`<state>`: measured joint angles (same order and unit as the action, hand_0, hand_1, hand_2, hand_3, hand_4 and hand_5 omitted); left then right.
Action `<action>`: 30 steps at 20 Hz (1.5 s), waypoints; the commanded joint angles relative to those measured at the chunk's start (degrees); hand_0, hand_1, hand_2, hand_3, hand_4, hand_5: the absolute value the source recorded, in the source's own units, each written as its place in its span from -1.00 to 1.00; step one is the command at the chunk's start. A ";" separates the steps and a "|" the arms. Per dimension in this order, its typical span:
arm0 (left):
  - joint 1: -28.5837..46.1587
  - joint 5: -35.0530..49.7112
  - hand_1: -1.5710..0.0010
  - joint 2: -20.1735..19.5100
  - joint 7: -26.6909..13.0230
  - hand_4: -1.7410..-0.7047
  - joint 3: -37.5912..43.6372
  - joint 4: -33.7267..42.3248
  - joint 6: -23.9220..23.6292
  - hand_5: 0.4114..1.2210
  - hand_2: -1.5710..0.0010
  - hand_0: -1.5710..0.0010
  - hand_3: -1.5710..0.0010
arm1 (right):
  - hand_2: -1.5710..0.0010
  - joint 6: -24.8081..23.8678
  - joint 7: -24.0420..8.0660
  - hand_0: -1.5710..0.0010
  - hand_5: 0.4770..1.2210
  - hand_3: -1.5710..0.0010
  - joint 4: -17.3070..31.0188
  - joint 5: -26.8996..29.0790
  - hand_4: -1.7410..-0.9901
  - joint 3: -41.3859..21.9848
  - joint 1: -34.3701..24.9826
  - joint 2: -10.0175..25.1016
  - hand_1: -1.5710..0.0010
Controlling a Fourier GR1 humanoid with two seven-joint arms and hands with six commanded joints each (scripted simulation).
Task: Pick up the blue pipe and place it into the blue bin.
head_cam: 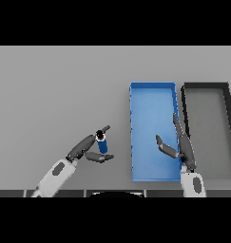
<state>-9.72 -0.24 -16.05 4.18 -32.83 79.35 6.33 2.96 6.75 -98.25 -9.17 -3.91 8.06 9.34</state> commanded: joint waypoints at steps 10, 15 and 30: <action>0.11 5.62 -0.17 7.06 2.90 -0.53 1.40 -2.91 0.49 0.39 -0.28 -0.01 -0.31 | 1.00 0.15 0.52 1.00 -0.51 1.00 0.32 0.43 0.38 0.49 -0.53 0.38 1.00; 1.19 2.17 -0.73 7.33 5.08 -0.56 -0.65 -1.31 -1.20 0.80 -0.76 -0.68 -0.75 | 1.00 0.13 -1.18 1.00 -0.55 1.00 0.00 0.71 0.38 0.36 -0.79 0.02 1.00; -3.15 2.57 -0.99 10.78 0.77 -0.47 0.86 12.35 1.22 0.99 -0.99 -0.99 -0.99 | 1.00 0.32 -0.70 1.00 -0.55 1.00 -0.13 -0.09 0.54 0.69 -0.62 1.27 1.00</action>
<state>-12.90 2.26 -5.24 5.04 -31.97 91.71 7.63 3.27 6.12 -98.38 -9.27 -3.21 7.45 10.63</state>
